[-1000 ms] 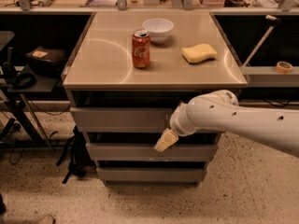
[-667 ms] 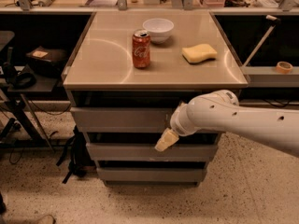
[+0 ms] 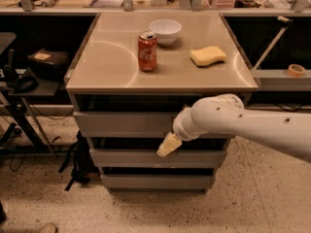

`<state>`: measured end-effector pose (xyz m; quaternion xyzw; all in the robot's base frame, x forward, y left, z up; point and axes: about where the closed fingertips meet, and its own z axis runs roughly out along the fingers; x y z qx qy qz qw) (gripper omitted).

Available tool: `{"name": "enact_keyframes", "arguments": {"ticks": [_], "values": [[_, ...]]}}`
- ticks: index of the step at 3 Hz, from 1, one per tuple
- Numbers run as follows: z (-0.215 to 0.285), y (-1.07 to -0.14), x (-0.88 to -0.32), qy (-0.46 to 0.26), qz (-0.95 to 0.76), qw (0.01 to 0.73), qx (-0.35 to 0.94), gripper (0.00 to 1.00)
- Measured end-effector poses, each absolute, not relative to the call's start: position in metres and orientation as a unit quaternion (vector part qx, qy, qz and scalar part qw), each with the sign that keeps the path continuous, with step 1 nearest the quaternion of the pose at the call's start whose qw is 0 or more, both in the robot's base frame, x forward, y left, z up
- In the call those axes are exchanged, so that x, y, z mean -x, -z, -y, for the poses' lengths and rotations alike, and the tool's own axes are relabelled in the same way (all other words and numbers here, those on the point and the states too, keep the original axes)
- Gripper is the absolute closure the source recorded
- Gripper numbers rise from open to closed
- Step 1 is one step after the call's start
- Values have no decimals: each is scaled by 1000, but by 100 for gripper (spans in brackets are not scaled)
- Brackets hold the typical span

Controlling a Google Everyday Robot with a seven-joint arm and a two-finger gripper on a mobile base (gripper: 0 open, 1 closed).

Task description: Open top drawer

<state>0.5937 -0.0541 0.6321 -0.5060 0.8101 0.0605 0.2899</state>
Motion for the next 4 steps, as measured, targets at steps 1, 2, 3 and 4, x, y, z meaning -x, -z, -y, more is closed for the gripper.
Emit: {"name": "enact_keyframes", "arguments": {"ticks": [1, 2, 3, 4], "values": [[55, -634, -594, -60, -810, 290, 506, 18], [54, -634, -594, -60, -810, 290, 506, 42], [57, -638, -595, -60, -810, 290, 506, 65], [58, -641, -596, -60, -810, 290, 506, 88]]}}
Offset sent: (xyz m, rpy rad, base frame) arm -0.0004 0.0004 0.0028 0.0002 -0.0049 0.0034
